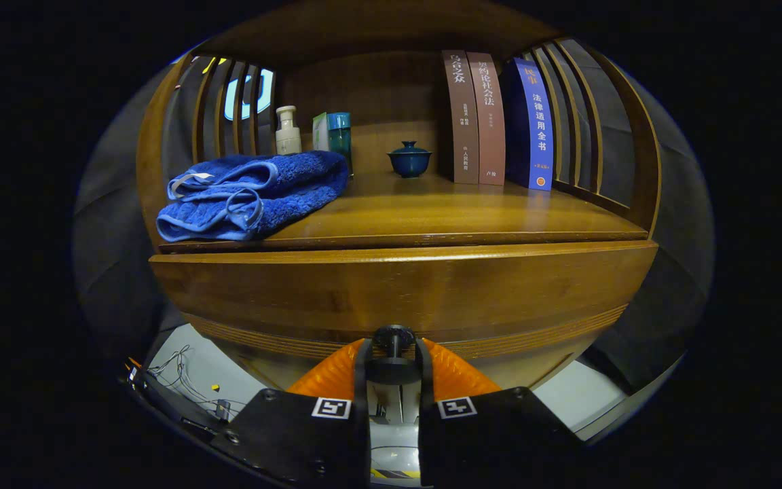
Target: Pull open the drawer, take out the items inside it, and place them on the countertop above the cabinet.
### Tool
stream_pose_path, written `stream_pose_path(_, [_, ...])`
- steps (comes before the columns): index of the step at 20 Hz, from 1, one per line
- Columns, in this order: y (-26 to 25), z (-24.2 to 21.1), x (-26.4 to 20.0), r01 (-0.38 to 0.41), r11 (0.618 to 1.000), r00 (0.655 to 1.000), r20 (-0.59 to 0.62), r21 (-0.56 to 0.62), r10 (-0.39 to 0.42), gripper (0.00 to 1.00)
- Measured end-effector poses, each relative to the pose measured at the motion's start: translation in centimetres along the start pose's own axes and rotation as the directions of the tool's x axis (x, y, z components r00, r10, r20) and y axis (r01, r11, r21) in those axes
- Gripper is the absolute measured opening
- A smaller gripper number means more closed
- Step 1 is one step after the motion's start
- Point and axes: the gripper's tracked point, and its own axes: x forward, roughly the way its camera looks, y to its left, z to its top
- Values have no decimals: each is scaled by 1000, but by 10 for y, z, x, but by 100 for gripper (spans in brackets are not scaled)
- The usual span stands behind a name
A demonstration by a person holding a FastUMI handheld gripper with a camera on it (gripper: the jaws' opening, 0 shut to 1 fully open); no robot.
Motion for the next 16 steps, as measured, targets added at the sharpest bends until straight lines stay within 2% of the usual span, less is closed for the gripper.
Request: stream_pose_path(16, [1, -67, -129, -15, 1000, 993, -116, 9, 16, 32])
